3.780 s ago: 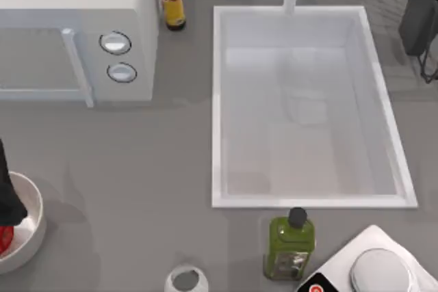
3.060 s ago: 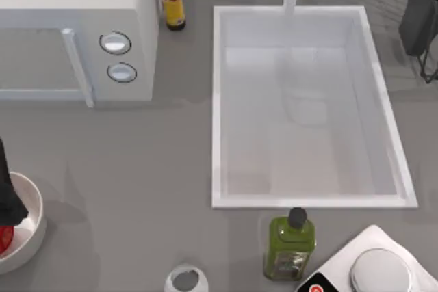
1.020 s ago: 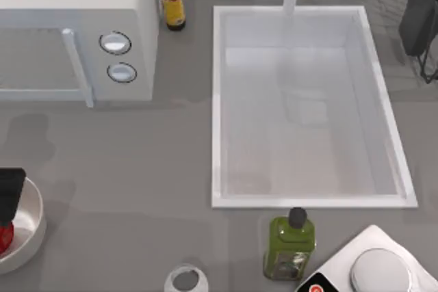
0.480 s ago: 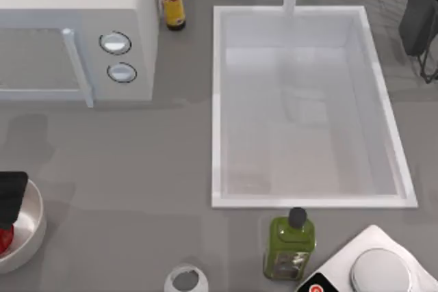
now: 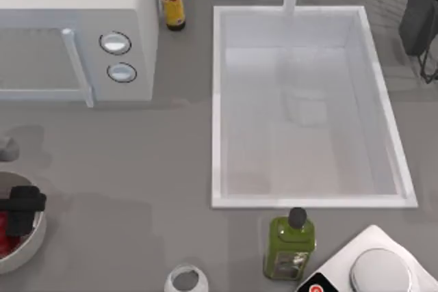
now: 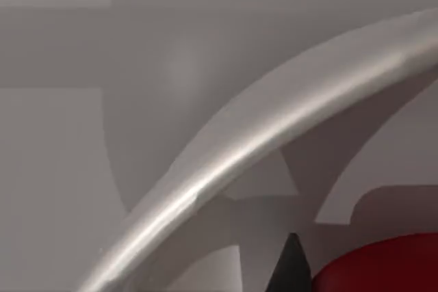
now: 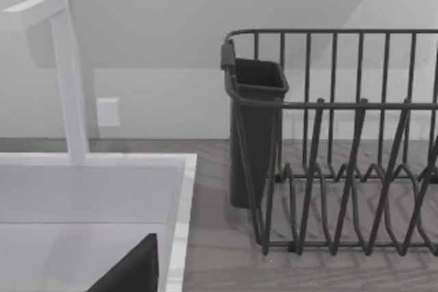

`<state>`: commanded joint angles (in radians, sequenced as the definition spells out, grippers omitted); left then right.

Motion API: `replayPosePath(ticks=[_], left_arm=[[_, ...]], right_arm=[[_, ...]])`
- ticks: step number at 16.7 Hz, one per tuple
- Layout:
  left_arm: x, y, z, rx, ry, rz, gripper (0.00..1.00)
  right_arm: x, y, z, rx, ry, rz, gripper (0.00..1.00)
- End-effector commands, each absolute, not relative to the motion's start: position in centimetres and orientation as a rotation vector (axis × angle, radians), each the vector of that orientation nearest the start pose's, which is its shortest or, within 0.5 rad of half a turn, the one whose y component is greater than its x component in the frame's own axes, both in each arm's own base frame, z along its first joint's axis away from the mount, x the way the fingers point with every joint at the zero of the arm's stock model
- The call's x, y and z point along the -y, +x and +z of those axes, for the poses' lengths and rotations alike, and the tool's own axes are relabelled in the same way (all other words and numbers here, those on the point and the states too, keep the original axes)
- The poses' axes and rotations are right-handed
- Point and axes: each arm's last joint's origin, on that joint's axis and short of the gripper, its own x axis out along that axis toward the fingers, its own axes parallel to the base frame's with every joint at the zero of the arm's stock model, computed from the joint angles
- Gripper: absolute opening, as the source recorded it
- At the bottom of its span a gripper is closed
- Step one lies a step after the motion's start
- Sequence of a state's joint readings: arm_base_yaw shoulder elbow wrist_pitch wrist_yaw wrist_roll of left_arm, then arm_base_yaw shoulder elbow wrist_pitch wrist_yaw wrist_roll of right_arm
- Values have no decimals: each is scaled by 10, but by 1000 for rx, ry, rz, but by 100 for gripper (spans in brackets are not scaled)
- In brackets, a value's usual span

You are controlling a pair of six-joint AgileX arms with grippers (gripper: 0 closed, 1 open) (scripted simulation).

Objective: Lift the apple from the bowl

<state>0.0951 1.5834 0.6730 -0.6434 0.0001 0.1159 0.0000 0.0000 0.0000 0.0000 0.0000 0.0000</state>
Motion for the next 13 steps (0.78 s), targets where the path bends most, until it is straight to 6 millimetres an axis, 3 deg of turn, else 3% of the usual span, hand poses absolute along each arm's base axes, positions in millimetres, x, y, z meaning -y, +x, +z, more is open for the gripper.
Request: replayPosePath(ticks=[3,7,13], left_arm=[[-22,223,93,-1571,16,-16,100],[-22,223,93,-1571,16,-16,100],[-22,223,93,-1571,16,-16,55]], right_arm=[[1,106,160,0,0,0,100],[1,106,160,0,0,0,100],[1,106,160,0,0,0,100]])
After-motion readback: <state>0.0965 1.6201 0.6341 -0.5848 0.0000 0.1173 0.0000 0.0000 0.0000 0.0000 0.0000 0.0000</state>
